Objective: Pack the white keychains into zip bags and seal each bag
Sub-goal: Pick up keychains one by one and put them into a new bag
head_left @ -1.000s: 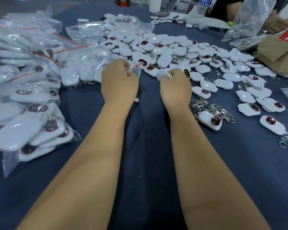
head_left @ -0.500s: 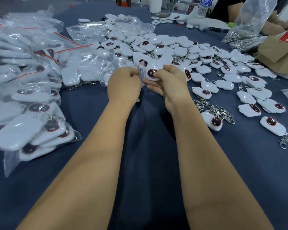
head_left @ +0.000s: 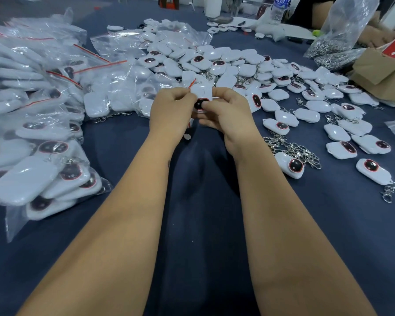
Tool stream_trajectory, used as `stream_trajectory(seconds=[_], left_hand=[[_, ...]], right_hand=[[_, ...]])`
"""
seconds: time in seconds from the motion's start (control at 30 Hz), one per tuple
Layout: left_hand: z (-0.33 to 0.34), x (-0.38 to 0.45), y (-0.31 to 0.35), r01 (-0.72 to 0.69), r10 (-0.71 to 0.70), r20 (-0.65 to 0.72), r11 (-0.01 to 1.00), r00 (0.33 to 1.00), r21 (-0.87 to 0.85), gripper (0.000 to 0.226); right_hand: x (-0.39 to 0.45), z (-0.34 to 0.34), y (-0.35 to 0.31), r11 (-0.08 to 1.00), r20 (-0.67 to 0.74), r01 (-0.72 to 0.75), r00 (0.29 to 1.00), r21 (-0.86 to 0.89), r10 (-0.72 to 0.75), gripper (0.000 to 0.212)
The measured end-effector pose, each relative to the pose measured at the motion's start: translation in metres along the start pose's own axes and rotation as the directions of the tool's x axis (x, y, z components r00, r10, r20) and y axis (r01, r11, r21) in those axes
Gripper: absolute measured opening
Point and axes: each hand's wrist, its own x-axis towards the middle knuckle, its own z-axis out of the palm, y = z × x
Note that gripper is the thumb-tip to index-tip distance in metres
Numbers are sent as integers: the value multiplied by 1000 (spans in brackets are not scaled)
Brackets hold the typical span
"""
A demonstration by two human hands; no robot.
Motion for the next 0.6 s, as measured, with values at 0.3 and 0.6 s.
stream_trajectory(seconds=[0.3, 0.6], left_hand=[[-3, 3, -1, 12, -7, 107, 999, 994, -39, 27], [-6, 7, -5, 47, -45, 71, 998, 996, -28, 13]], right_hand=[[1, -4, -1, 997, 0, -35, 999, 74, 35, 19], [7, -5, 2, 996, -44, -42, 998, 83, 45, 18]])
